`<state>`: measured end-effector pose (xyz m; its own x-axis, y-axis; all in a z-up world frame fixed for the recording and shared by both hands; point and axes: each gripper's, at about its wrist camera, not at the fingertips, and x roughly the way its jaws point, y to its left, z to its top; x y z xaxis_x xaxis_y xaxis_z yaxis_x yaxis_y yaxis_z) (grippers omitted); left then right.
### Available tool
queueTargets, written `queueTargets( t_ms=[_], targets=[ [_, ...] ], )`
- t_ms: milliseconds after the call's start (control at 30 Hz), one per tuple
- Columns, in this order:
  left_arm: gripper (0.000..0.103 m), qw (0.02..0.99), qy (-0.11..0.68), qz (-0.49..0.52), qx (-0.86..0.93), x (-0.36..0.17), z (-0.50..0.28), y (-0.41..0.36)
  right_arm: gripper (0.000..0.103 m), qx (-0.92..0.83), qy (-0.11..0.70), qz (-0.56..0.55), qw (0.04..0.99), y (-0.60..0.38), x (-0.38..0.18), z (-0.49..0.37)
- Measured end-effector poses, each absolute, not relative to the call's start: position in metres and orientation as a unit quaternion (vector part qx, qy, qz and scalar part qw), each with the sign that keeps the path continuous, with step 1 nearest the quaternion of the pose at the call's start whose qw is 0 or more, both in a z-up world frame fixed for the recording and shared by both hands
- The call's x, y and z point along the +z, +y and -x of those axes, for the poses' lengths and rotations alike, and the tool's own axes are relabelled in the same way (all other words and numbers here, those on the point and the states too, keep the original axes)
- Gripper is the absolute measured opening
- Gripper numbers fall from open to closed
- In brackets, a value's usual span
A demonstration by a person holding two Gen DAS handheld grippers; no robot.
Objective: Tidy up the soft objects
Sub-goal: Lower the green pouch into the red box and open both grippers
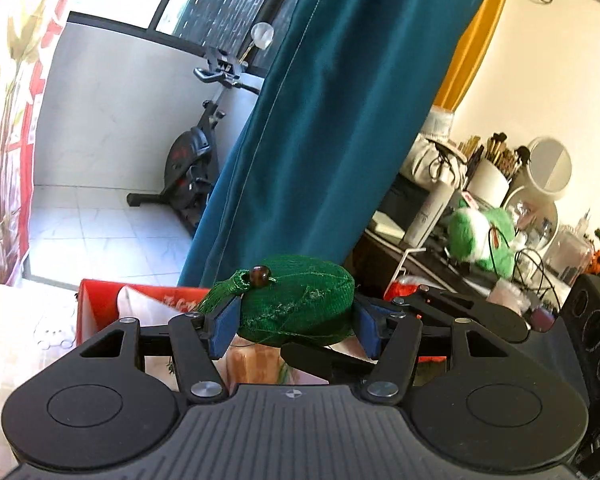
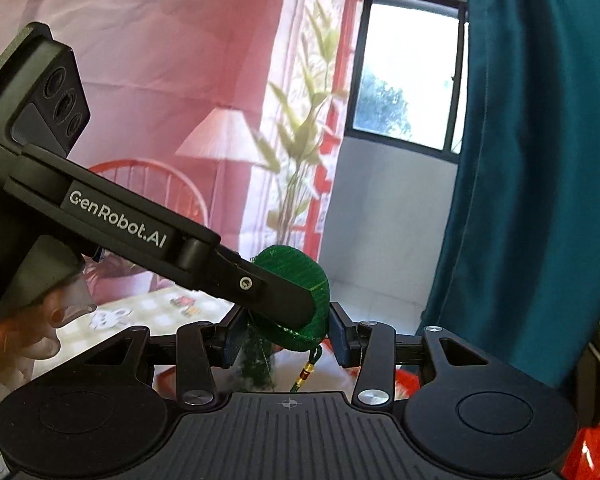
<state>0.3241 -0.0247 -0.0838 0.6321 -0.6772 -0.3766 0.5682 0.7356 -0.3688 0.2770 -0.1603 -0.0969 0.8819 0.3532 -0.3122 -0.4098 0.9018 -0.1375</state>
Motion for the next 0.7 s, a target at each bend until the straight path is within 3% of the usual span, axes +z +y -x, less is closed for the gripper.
queueTargets(
  t_ms=[200,700],
  targets=[
    [0.063,0.887,0.285,0.115,-0.345,-0.110,-0.345,-0.028,0.040,0.193,0.152,0.096,0.965,-0.171,-0.107,-0.299],
    [0.063,0.866,0.383,0.100,-0.306,-0.188,-0.381,-0.034,0.041,0.192,0.259,0.048,0.945,-0.175,-0.199,-0.335]
  ],
)
